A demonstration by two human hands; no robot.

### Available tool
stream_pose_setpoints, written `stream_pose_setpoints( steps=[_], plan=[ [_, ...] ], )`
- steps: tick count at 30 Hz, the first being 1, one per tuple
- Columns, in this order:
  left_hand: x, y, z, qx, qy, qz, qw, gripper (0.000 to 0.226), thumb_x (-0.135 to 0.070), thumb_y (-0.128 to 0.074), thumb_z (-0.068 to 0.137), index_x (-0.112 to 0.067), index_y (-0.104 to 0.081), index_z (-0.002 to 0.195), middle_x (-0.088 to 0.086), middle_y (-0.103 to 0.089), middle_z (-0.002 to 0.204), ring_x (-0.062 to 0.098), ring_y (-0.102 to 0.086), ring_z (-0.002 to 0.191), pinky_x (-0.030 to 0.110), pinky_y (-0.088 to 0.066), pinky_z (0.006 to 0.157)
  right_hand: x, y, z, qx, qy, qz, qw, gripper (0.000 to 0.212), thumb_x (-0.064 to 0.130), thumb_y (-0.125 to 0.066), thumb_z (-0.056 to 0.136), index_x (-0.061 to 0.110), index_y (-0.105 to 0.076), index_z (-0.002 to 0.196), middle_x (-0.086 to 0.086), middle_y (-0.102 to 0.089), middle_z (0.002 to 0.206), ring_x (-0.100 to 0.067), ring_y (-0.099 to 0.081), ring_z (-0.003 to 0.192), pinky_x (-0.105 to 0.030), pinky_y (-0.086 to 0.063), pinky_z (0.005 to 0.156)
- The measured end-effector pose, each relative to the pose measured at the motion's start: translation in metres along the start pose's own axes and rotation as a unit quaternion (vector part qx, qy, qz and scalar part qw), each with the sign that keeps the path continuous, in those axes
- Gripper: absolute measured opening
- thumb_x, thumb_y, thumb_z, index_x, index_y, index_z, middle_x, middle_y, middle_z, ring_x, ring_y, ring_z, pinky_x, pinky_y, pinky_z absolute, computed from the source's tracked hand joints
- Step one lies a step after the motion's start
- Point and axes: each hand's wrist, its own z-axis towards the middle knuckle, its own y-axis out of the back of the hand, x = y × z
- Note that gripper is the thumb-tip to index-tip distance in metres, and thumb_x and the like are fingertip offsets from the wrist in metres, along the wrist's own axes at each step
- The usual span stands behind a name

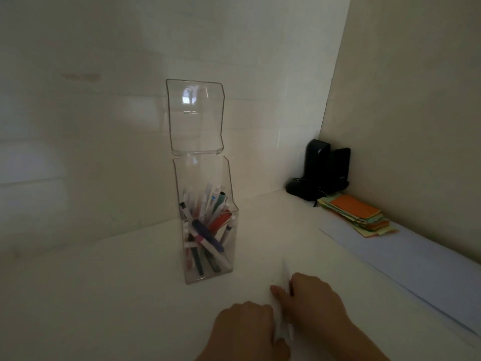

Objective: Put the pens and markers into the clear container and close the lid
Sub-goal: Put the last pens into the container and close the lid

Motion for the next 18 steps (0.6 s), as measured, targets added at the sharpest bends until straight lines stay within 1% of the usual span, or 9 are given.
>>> stream_pose_setpoints(
  steps=[2, 5, 6, 8, 10, 12, 14, 17, 18],
  plan=[
    [0.007, 0.005, -0.003, -0.03, 0.01, -0.035, 0.999, 0.031, -0.038, -0.047, 0.08, -0.016, -0.054, 0.101, 0.008, -0.061, 0.111, 0.024, -0.057, 0.103, 0.031, -0.043, 0.087, -0.007, -0.002, 0.003, -0.027, 0.008, 0.06, 0.998, 0.044, 0.054, -0.041, 0.087, 0.025, -0.032, 0.056, 0.003, -0.047, 0.066, -0.024, -0.063, 0.085, -0.032, -0.044, 0.066],
    [0.023, 0.01, -0.004, -0.076, 0.011, -0.153, 0.985, 0.015, -0.042, -0.048, 0.079, -0.027, -0.049, 0.076, 0.0, -0.065, 0.091, 0.017, -0.06, 0.092, 0.028, -0.045, 0.081, -0.014, 0.004, 0.001, -0.029, 0.019, 0.227, 0.973, 0.04, 0.04, -0.047, 0.09, 0.015, -0.05, 0.06, 0.0, -0.051, 0.058, -0.009, -0.054, 0.047, -0.029, -0.052, 0.047],
    [0.027, 0.012, -0.003, -0.098, 0.002, -0.192, 0.977, 0.017, -0.042, -0.049, 0.08, -0.03, -0.043, 0.07, -0.005, -0.062, 0.077, 0.015, -0.06, 0.084, 0.026, -0.045, 0.077, -0.014, 0.006, -0.001, -0.012, 0.022, 0.299, 0.954, 0.036, 0.035, -0.049, 0.091, 0.013, -0.058, 0.064, -0.002, -0.053, 0.057, -0.006, -0.05, 0.039, -0.024, -0.047, 0.04],
    [0.029, 0.011, -0.001, -0.138, -0.039, -0.223, 0.964, 0.025, -0.041, -0.048, 0.083, -0.032, -0.036, 0.064, -0.006, -0.051, 0.057, 0.012, -0.054, 0.066, 0.024, -0.042, 0.067, -0.009, 0.01, -0.007, 0.031, 0.028, 0.453, 0.891, 0.028, 0.026, -0.052, 0.091, 0.012, -0.068, 0.072, -0.006, -0.057, 0.057, -0.01, -0.048, 0.035, -0.021, -0.041, 0.037],
    [0.028, 0.011, -0.002, -0.158, -0.081, -0.23, 0.957, 0.02, -0.042, -0.045, 0.086, -0.033, -0.036, 0.07, -0.006, -0.046, 0.053, 0.01, -0.049, 0.061, 0.024, -0.041, 0.065, -0.001, 0.014, -0.014, 0.056, 0.07, 0.536, 0.84, 0.022, 0.024, -0.055, 0.088, 0.015, -0.071, 0.077, -0.011, -0.059, 0.06, -0.017, -0.049, 0.04, -0.024, -0.043, 0.039],
    [0.027, 0.012, -0.003, -0.177, -0.107, -0.231, 0.951, 0.017, -0.048, -0.039, 0.086, -0.031, -0.042, 0.086, -0.008, -0.047, 0.057, 0.012, -0.055, 0.067, 0.022, -0.043, 0.067, 0.007, 0.016, -0.02, 0.047, 0.128, 0.514, 0.847, 0.02, 0.034, -0.055, 0.08, 0.022, -0.072, 0.082, -0.015, -0.061, 0.063, -0.015, -0.05, 0.041, -0.024, -0.045, 0.041],
    [0.029, 0.015, -0.003, -0.203, -0.116, -0.227, 0.945, 0.033, -0.056, -0.037, 0.081, -0.028, -0.046, 0.098, -0.01, -0.057, 0.07, 0.008, -0.061, 0.075, 0.022, -0.049, 0.074, 0.013, 0.017, -0.024, -0.006, 0.173, 0.455, 0.873, 0.017, 0.036, -0.058, 0.074, 0.026, -0.071, 0.08, -0.013, -0.063, 0.066, -0.009, -0.053, 0.041, -0.022, -0.046, 0.043],
    [0.036, 0.023, -0.006, -0.278, -0.132, -0.228, 0.924, 0.02, -0.052, -0.043, 0.083, -0.034, -0.046, 0.09, -0.02, -0.052, 0.071, -0.007, -0.05, 0.069, 0.01, -0.045, 0.073, 0.025, 0.03, -0.027, -0.077, 0.167, 0.437, 0.88, 0.009, 0.018, -0.063, 0.082, 0.019, -0.066, 0.074, -0.005, -0.065, 0.054, -0.007, -0.054, 0.039, -0.022, -0.048, 0.041],
    [0.039, 0.026, -0.005, -0.337, -0.144, -0.212, 0.906, 0.013, -0.048, -0.044, 0.085, -0.036, -0.045, 0.088, -0.021, -0.051, 0.072, -0.008, -0.048, 0.069, 0.006, -0.042, 0.071, 0.03, 0.039, -0.027, -0.103, 0.165, 0.435, 0.879, 0.01, 0.018, -0.061, 0.083, 0.019, -0.064, 0.074, -0.002, -0.064, 0.049, -0.006, -0.054, 0.038, -0.018, -0.047, 0.042]
  ],
)
